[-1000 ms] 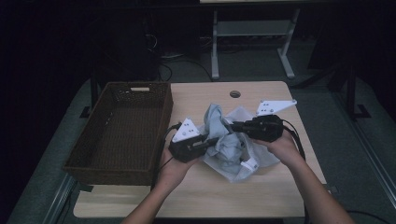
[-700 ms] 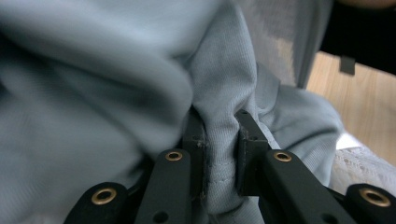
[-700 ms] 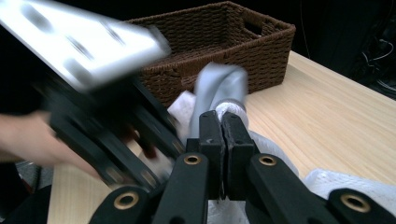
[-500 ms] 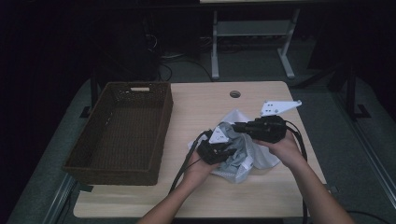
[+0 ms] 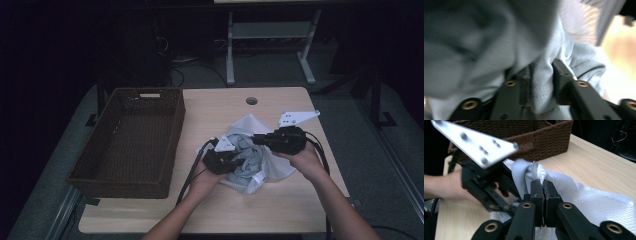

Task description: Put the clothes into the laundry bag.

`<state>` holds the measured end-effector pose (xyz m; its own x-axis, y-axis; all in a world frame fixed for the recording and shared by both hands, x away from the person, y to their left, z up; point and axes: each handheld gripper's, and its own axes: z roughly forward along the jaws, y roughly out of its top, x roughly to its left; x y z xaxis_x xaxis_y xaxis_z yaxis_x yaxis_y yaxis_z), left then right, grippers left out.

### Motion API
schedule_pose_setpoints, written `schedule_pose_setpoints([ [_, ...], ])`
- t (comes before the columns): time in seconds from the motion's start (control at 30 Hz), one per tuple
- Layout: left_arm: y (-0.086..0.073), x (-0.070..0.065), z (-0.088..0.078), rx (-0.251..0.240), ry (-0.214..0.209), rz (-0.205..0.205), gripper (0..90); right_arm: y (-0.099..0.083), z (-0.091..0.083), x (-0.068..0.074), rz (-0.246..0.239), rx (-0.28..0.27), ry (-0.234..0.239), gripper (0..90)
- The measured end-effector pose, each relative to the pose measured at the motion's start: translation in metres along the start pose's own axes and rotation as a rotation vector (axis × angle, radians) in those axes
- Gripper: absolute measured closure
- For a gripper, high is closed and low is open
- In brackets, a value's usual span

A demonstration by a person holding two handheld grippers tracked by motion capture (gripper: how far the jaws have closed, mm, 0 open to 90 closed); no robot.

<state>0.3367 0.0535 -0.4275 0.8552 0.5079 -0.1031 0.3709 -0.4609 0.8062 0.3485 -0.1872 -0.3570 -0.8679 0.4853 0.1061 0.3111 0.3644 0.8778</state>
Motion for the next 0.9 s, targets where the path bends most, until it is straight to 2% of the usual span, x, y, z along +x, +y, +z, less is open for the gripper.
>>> schedule_pose_setpoints([
  [0.17,0.008,-0.005,-0.038,-0.017,-0.058,-0.028,55.9,-0.005,0.002,-0.004,0.007,0.011,-0.005,87.3],
  [0.27,0.013,-0.003,-0.065,-0.055,-0.033,-0.029,53.8,-0.007,0.001,-0.006,0.014,0.014,-0.007,87.3],
  [0.37,0.022,0.005,-0.084,-0.096,0.046,-0.015,51.2,-0.007,0.002,-0.006,0.010,0.016,-0.006,87.3],
  [0.4,0.024,0.008,-0.086,-0.095,0.051,-0.018,50.0,-0.007,0.002,-0.004,0.009,0.018,-0.004,87.3],
  [0.5,0.027,0.016,-0.086,-0.111,0.066,-0.036,49.4,-0.006,0.004,-0.002,0.000,0.023,0.001,87.3],
  [0.63,0.030,0.023,-0.074,-0.108,0.072,-0.045,52.0,-0.005,0.008,0.000,-0.002,0.029,0.011,87.3],
  [0.67,0.032,0.023,-0.069,-0.113,0.078,-0.038,66.5,-0.005,0.009,0.001,-0.006,0.031,0.015,87.3],
  [0.7,0.032,0.024,-0.067,-0.117,0.074,-0.034,66.5,-0.005,0.009,0.001,-0.006,0.031,0.015,87.3],
  [0.73,0.033,0.023,-0.063,-0.126,0.051,-0.033,86.2,-0.005,0.009,0.002,-0.006,0.031,0.014,87.3],
  [0.87,0.035,0.012,-0.046,-0.091,0.014,-0.003,89.3,-0.005,0.006,0.001,0.000,0.020,0.015,87.3],
  [0.9,0.035,0.009,-0.039,-0.082,0.016,0.005,89.3,-0.005,0.005,0.001,0.001,0.018,0.016,87.3],
])
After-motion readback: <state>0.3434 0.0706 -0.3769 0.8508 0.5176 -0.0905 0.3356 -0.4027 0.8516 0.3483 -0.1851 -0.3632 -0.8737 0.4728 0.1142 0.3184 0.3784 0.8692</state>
